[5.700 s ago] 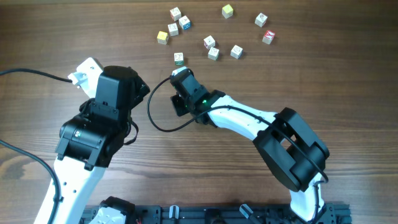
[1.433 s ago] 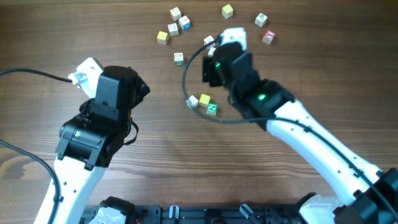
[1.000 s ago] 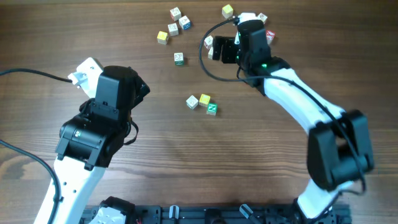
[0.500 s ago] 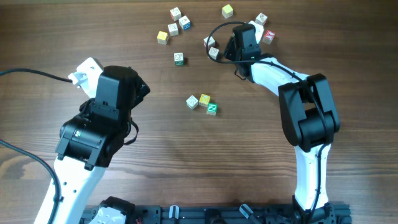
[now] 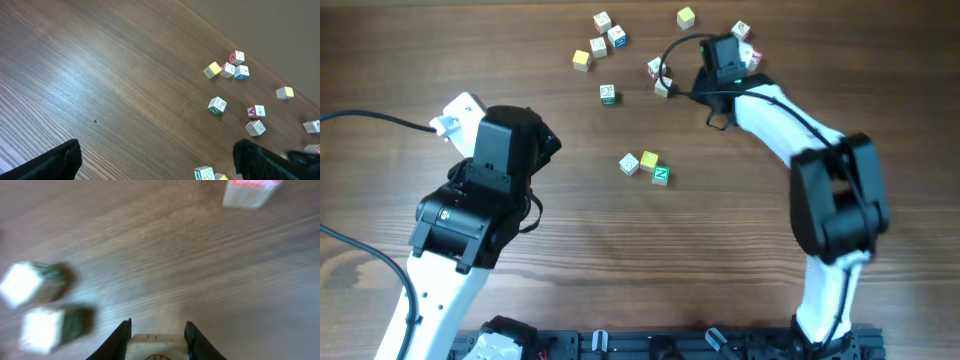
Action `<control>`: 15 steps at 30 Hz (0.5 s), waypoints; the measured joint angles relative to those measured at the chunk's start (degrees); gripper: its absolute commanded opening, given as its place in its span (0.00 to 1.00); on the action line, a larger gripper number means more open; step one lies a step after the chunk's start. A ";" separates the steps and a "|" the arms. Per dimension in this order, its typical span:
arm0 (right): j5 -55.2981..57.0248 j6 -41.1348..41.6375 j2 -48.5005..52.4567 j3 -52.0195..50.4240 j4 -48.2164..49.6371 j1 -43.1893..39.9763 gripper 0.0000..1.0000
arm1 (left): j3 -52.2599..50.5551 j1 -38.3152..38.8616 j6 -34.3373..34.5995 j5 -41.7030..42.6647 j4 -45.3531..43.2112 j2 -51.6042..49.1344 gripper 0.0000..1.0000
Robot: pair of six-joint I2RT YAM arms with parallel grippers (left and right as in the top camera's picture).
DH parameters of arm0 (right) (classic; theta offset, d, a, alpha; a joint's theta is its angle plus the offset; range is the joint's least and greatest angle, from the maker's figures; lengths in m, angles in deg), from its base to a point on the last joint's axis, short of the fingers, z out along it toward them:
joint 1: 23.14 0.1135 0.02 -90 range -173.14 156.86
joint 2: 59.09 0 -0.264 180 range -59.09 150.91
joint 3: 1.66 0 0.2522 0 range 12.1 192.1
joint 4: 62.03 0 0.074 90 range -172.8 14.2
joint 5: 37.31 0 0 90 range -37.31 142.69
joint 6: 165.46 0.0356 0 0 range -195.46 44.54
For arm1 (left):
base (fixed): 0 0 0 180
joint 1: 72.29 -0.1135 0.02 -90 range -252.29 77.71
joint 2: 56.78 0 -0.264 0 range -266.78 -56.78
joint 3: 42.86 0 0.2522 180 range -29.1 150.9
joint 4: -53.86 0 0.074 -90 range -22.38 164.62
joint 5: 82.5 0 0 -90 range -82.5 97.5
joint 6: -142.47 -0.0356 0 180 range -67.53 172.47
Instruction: Form a circle
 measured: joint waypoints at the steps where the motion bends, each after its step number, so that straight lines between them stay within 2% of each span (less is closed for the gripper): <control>1: -0.63 -0.22 -3.26 0.00 -1.95 0.00 0.18 | 0.00 0.00 0.00 -0.02 -0.02 0.00 1.00; 8: -8.68 -0.39 -31.10 0.87 -17.81 1.95 0.17 | 0.00 0.00 0.00 -0.02 -0.02 0.00 1.00; 12: -10.69 1.18 -34.29 0.74 -25.83 7.48 0.17 | 0.00 0.00 0.00 -0.02 0.00 0.00 1.00; 15: -11.10 3.82 -32.85 -2.93 -25.83 12.20 0.14 | 0.00 0.00 0.00 0.00 0.00 0.00 1.00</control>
